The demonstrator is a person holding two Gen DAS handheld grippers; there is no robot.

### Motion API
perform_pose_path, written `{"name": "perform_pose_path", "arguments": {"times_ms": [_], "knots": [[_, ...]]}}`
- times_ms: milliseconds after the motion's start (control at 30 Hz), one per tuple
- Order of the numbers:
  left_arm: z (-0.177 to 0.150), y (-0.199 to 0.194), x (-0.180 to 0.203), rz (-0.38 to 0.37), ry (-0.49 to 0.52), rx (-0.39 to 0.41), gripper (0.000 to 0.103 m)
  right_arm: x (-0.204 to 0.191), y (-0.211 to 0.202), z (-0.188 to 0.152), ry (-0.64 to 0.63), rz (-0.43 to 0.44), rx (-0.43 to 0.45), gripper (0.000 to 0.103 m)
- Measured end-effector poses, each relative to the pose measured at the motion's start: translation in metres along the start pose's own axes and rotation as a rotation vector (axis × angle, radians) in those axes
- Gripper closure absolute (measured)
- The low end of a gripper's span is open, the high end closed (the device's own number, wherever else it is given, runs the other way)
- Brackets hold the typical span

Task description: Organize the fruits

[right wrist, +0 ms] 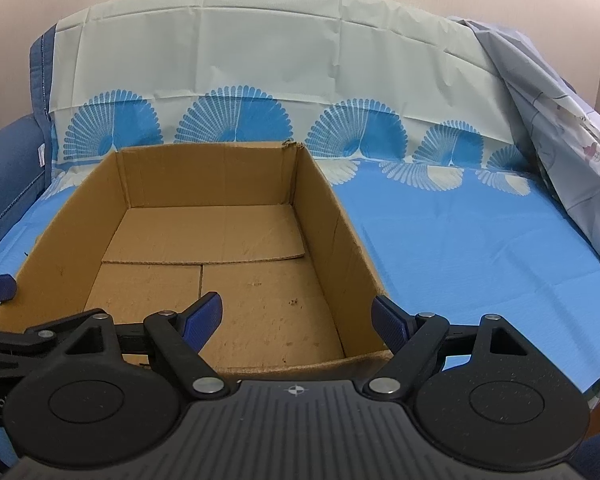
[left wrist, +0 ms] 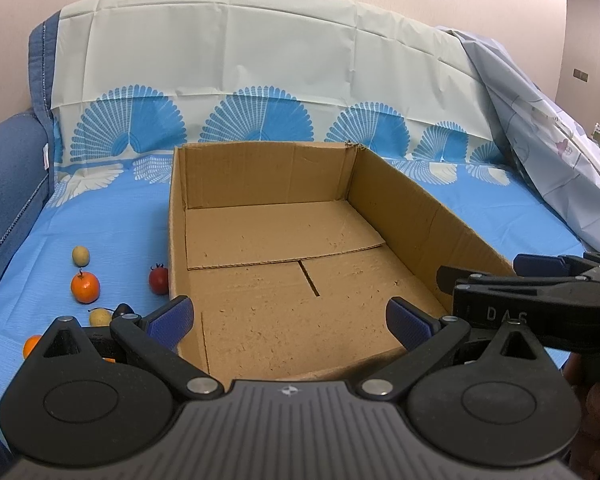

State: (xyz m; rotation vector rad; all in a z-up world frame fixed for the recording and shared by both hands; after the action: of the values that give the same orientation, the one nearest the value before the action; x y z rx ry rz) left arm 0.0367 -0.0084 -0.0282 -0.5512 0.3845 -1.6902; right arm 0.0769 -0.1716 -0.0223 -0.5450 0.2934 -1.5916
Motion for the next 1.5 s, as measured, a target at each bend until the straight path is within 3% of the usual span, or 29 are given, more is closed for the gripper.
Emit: {"name": "perform_pose_path", "arguments": {"times_ms": [67, 200, 233, 367, 533, 667, 733, 767, 833, 933, 1067, 1167, 1267, 1333, 1400, 1500], "knots": [[0.000, -0.001, -0.001, 0.001, 0.004, 0.006, 0.001, -0.001, -0.001, 0.001, 0.007, -0.001, 0.007, 0.027], [0.002, -0.009, -0.004, 0.029, 0.008, 0.043, 0.001, -0.004, -0.005, 0.006, 0.028, -0.003, 0.031, 0.052], [0.003, -0.012, -0.006, 0.030, 0.006, 0.055, 0.005, -0.006, -0.006, 0.008, 0.033, 0.000, 0.036, 0.054], [0.005, -0.021, -0.014, 0.032, -0.010, 0.073, 0.029, -0.016, -0.013, 0.014, 0.051, 0.024, 0.069, 0.056], [0.008, -0.032, -0.023, 0.036, -0.016, 0.084, 0.048, -0.033, -0.023, 0.020, 0.045, 0.056, 0.104, 0.056], [0.014, -0.043, -0.033, 0.002, -0.013, 0.082, 0.072, -0.048, -0.029, 0.026, 0.038, 0.094, 0.109, 0.056], [0.022, -0.052, -0.039, -0.024, 0.011, 0.078, 0.079, -0.056, -0.033, 0.027, 0.029, 0.105, 0.118, 0.056], [0.029, -0.058, -0.043, -0.038, 0.039, 0.082, 0.080, -0.060, -0.036, 0.028, 0.024, 0.113, 0.125, 0.057], [0.041, -0.071, -0.052, -0.062, 0.104, 0.100, 0.080, -0.067, -0.040, 0.030, 0.023, 0.141, 0.139, 0.069], [0.060, -0.097, -0.076, -0.079, 0.217, 0.131, 0.080, -0.077, -0.046, 0.032, 0.034, 0.193, 0.152, 0.071], [0.073, -0.132, -0.122, -0.109, 0.227, 0.183, 0.080, -0.091, -0.052, 0.036, 0.038, 0.251, 0.162, 0.072], [0.067, -0.144, -0.163, -0.088, 0.137, 0.191, 0.080, -0.105, -0.055, 0.037, 0.023, 0.294, 0.162, 0.072], [0.041, -0.135, -0.210, -0.078, -0.096, 0.140, 0.080, -0.124, -0.056, 0.033, 0.005, 0.360, 0.133, 0.072], [0.019, -0.122, -0.231, -0.057, -0.200, 0.079, 0.080, -0.145, -0.057, 0.025, -0.056, 0.416, 0.107, 0.072], [0.006, -0.112, -0.243, -0.024, -0.235, 0.031, 0.080, -0.162, -0.060, 0.018, -0.110, 0.458, 0.095, 0.072], [-0.004, -0.095, -0.253, -0.045, -0.283, -0.044, 0.080, -0.193, -0.067, 0.009, -0.208, 0.514, 0.101, 0.072]]}}
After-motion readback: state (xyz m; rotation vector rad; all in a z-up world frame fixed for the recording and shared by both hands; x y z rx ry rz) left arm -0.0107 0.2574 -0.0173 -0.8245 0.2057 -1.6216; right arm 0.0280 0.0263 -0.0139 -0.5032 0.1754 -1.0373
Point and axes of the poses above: each gripper's, at about its wrist camera, not at the fingertips, and y roughly the way its jaws point, x to its right, z to its top, the point moved 3 cm from there along y, roughly the way its jaws point, and after that the axes turned 9 degrees about -z, right-handed, at the moved point
